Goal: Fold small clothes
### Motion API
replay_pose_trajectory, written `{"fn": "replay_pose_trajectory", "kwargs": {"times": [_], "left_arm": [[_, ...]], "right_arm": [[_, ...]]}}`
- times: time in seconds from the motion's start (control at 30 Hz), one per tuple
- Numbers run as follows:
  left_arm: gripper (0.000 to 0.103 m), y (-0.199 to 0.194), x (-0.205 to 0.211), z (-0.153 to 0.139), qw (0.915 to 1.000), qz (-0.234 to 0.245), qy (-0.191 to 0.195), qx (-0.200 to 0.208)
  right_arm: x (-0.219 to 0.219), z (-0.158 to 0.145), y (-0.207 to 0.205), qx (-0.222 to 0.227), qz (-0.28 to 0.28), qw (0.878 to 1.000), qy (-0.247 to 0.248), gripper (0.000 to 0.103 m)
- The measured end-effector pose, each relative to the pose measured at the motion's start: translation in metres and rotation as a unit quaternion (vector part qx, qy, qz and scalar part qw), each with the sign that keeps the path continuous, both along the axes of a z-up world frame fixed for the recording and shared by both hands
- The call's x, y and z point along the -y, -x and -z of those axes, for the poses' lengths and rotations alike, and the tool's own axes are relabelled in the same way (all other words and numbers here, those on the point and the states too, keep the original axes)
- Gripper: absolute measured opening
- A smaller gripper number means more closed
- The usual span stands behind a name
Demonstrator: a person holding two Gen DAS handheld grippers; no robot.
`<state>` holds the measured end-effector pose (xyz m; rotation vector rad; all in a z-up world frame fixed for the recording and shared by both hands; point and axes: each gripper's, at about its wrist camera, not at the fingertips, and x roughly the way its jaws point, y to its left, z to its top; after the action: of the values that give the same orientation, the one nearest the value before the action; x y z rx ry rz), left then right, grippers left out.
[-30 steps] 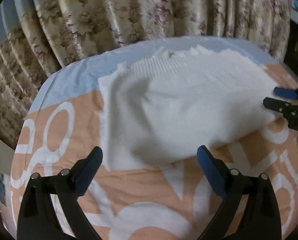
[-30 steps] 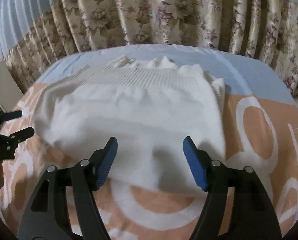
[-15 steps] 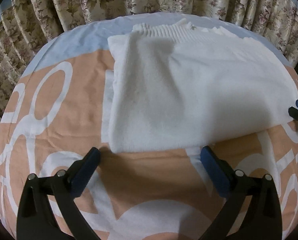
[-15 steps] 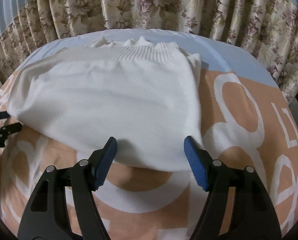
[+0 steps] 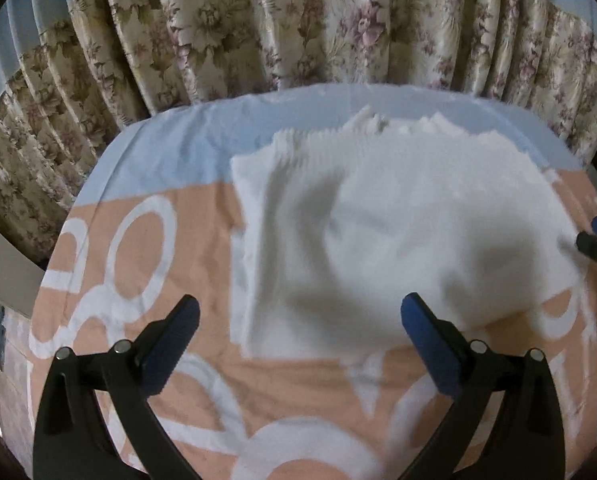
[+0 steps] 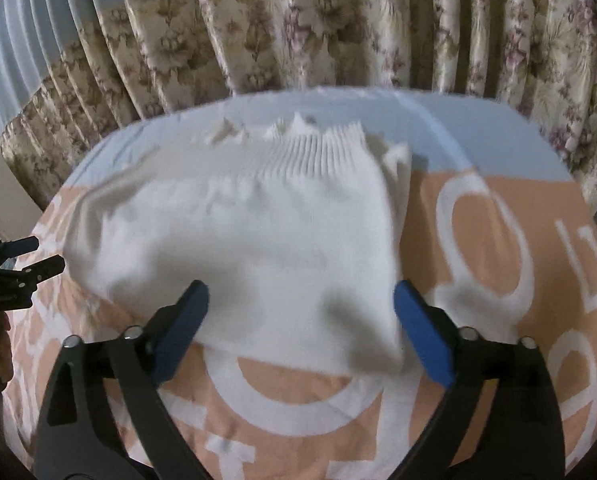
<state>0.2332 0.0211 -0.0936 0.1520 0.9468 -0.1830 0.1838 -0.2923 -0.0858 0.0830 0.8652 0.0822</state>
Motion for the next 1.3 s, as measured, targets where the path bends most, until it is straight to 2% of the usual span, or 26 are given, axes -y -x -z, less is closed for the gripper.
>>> {"fn": "replay_pose_trajectory", "kwargs": {"times": [0.07,0.27,0.47,0.63,0.73,0.8,0.87,1.07,1.13,1.23,1.3], "left_arm": [[0.101,-0.008,0.009,-0.003,0.9999,0.006,0.011,0.001],[0.101,-0.034,0.043,0.006,0.9996,0.025,0.000,-0.014],[0.101,-0.048,0.059,0.018,0.9991,0.029,0.012,-0.028],[0.101,-0.060,0.067,0.029,0.9989,0.021,0.010,-0.040],[0.101,-0.064,0.068,0.033,0.9987,0.019,0.010,-0.046],[0.101,-0.065,0.068,0.036,0.9986,0.018,0.008,-0.050],[0.101,-0.066,0.069,0.039,0.9983,0.020,0.006,-0.054],[0.101,-0.064,0.073,0.044,0.9981,0.026,-0.005,-0.055],[0.101,-0.065,0.074,0.046,0.9981,0.028,-0.007,-0.055],[0.101,-0.065,0.074,0.047,0.9980,0.028,-0.008,-0.056],[0.101,-0.065,0.074,0.047,0.9980,0.027,-0.007,-0.056]], "right_arm": [[0.000,-0.008,-0.006,0.010,0.004,1.000,0.011,0.100],[0.010,-0.014,-0.019,0.022,0.023,0.997,0.068,0.100],[0.054,0.003,-0.035,-0.012,0.047,0.999,0.002,0.100],[0.068,0.020,-0.051,-0.036,0.047,0.997,-0.042,0.100],[0.070,0.030,-0.060,-0.051,0.033,0.996,-0.068,0.092],[0.069,0.034,-0.064,-0.055,0.020,0.995,-0.082,0.076],[0.070,0.041,-0.071,-0.068,0.012,0.993,-0.093,0.075],[0.070,0.046,-0.078,-0.075,0.005,0.991,-0.111,0.074],[0.061,0.046,-0.074,-0.085,-0.017,0.990,-0.115,0.068],[0.050,0.045,-0.064,-0.095,-0.024,0.991,-0.091,0.067],[0.050,0.045,-0.057,-0.101,-0.018,0.990,-0.096,0.067]]}}
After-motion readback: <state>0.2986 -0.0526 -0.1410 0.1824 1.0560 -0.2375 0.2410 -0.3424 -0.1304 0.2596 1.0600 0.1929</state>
